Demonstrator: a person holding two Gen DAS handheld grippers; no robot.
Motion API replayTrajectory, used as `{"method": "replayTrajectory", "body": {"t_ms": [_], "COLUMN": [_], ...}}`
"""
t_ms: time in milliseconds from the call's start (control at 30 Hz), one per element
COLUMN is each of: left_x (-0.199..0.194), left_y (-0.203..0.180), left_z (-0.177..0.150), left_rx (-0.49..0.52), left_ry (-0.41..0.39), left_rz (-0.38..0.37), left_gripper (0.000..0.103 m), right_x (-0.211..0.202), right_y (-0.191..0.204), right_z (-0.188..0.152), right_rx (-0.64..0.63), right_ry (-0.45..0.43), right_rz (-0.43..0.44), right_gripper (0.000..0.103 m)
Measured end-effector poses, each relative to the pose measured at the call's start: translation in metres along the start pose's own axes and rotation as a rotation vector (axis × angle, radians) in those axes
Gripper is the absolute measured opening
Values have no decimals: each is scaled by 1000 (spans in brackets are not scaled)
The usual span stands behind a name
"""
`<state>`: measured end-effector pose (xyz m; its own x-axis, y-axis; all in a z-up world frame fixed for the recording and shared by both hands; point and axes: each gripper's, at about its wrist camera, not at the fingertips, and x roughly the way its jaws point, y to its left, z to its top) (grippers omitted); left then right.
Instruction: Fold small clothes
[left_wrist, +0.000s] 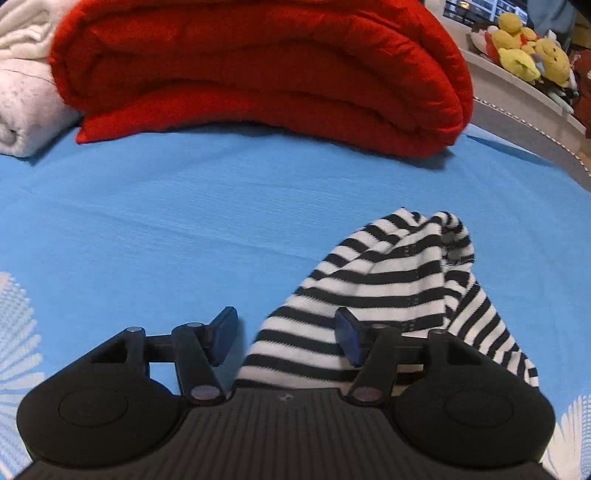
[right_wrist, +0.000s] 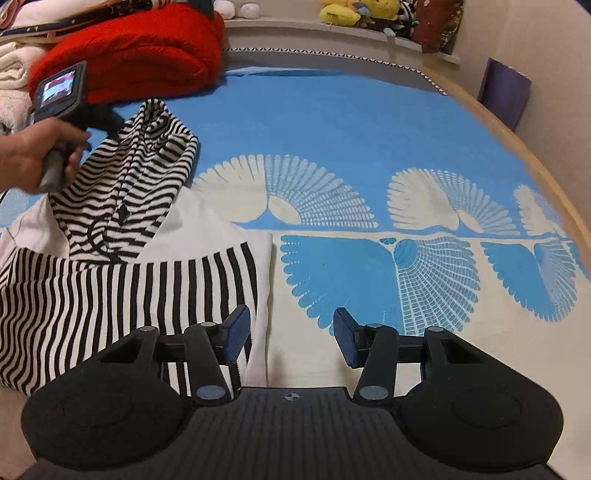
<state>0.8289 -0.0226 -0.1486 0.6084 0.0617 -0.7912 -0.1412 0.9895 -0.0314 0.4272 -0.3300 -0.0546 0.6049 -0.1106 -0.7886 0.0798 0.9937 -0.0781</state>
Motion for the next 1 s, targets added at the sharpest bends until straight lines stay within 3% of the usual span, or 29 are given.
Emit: {"method": "replayTrajectory", "body": {"t_ms": [33,67,100,167,267,400,500,567,600,667,767,833,900,1000], "left_x": [2,2,-3,-29,-96,-217,-298,-326,-328,-324,-316,-306,-293,-269], "left_y": [-1,-3,-5,-9,-4,21,52,77,89,117,155,164,166,157], "left_z": [1,3,5,3,-14,-87,-170,-220,-239,-258,-243,-232,-229,-241], "left_rx": [12,29,49,106,163,261,403,481,484,405,136,-12,-113,-230], "left_ry": [10,31,29,-25,-101,-144,-73,77,172,285,266,247,283,373], "left_rz": [-34,-63,-75,-119,-254,-442,-528,-543,-502,-351,-278,-245,-267,-332], "left_gripper": [16,5,2,2,1,1,2,6,9,9,12,26,35,46], "right_x": [1,1,1,1,-1,-10,-19,-24,-26,-28,-25,-18,-11,3], "right_y": [-1,-2,-2,-5,-5,-13,-20,-24,-24,-20,-10,-3,7,22], "right_z": [0,1,1,2,1,7,9,10,11,11,8,4,-1,-10], "right_rx": [4,13,24,44,44,87,128,163,176,193,235,272,284,260], "right_ry": [6,12,15,24,26,-5,-34,-45,-47,-40,-1,48,101,172], "right_rz": [0,2,11,36,46,47,45,56,63,85,179,257,308,288], "right_gripper": [51,51,51,48,45,42,38,38,38,38,39,39,41,49]}}
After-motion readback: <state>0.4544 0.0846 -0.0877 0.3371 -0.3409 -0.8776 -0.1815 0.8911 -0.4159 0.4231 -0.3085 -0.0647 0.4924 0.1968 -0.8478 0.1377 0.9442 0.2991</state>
